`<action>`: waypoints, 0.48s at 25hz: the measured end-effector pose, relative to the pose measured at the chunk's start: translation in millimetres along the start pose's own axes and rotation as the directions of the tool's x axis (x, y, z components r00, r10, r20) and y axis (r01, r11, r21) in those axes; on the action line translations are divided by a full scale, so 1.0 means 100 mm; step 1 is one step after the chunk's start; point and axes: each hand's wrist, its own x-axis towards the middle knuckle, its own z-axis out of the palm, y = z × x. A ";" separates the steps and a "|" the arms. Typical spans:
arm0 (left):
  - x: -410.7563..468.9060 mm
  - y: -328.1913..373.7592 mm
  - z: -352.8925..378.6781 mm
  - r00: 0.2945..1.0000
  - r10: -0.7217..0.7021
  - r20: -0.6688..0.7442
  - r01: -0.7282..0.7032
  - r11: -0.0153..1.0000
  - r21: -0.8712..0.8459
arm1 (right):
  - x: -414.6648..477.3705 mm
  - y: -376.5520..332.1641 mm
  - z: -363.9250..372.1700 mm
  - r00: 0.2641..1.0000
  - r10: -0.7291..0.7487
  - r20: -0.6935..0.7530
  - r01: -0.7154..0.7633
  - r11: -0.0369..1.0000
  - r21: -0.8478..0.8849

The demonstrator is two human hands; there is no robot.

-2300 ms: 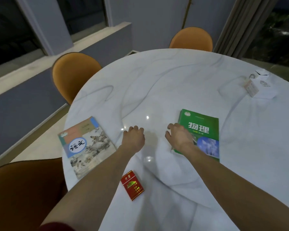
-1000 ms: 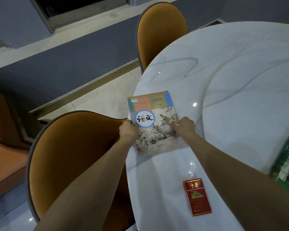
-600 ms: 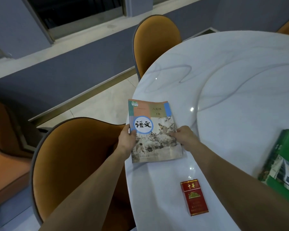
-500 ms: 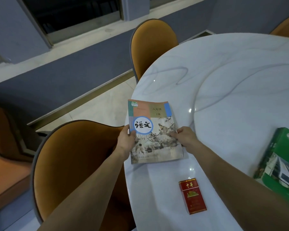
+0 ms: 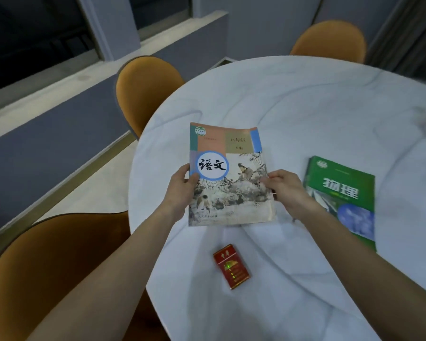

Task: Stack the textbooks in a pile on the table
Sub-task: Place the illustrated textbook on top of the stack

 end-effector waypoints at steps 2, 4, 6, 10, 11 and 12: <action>-0.01 0.11 0.24 0.997 0.024 0.071 -0.025 0.999 0.020 | -0.10 0.02 -0.28 0.998 -0.014 -0.065 0.014 1.000 0.001; -0.04 0.22 0.51 0.991 0.044 0.129 -0.050 0.998 0.044 | -0.19 0.07 -0.59 0.992 -0.020 -0.121 0.022 1.000 0.017; -0.07 0.31 0.79 0.981 0.081 0.179 -0.096 0.993 0.076 | -0.27 0.14 -0.89 0.986 -0.023 -0.167 0.030 0.999 0.038; -0.09 0.41 1.35 0.952 0.147 0.270 -0.191 0.971 0.145 | -0.41 0.33 -1.42 0.970 -0.007 -0.244 0.035 0.993 0.112; -0.09 0.42 1.49 0.945 0.151 0.290 -0.204 0.966 0.162 | -0.41 0.39 -1.53 0.962 0.004 -0.273 0.031 0.992 0.123; -0.08 0.44 1.65 0.938 0.148 0.313 -0.211 0.961 0.178 | -0.40 0.46 -1.66 0.949 0.014 -0.314 0.031 0.990 0.140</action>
